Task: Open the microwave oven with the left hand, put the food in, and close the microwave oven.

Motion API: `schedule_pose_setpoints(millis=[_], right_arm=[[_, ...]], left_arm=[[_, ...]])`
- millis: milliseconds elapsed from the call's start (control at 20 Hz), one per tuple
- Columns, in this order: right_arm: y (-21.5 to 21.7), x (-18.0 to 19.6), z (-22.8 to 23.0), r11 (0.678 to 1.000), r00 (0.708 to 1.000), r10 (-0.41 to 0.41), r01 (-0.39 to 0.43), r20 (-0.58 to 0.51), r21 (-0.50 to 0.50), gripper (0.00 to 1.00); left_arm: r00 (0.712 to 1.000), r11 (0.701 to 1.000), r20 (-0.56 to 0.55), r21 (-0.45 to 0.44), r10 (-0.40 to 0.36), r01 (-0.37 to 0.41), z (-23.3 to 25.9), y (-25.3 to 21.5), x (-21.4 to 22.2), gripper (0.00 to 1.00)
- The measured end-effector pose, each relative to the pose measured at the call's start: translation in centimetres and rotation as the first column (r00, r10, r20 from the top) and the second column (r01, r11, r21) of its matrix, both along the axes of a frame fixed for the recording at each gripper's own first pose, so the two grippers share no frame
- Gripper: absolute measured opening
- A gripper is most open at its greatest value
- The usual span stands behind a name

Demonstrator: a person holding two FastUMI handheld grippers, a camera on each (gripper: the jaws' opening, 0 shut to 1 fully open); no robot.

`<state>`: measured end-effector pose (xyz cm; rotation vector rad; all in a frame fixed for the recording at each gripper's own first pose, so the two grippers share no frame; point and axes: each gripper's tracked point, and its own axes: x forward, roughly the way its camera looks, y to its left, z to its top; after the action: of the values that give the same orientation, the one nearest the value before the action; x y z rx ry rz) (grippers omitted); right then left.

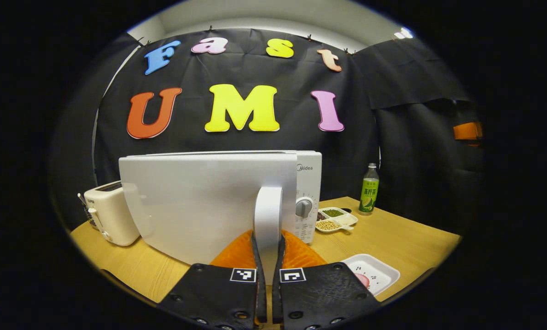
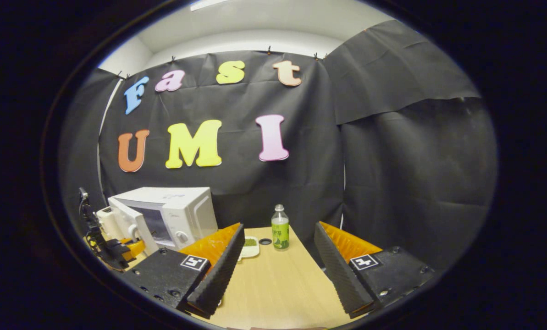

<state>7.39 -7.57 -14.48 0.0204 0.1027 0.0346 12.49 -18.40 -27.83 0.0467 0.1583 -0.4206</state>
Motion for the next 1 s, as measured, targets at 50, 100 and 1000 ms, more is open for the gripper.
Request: schedule_pose_setpoints(millis=[50,100,1000], right_arm=[[0.4,-0.6,0.0,1.0,1.0,0.0,0.0,0.003,-0.007,0.98],[0.9,-1.2,0.1,1.0,1.0,0.003,-0.002,0.004,-0.014,0.98],[6.9,-4.0,-1.5,0.993,0.993,0.091,-0.096,-0.073,-0.065,0.98]], left_arm=[[1.0,1.0,0.005,0.005,0.001,-0.002,-0.1,0.9,-0.9,0.04],[1.0,1.0,-0.003,0.003,0.008,-0.008,-0.1,1.9,-1.9,0.04],[0.949,0.947,-0.02,-0.059,0.314,-0.314,2.6,23.5,-14.7,0.85]])
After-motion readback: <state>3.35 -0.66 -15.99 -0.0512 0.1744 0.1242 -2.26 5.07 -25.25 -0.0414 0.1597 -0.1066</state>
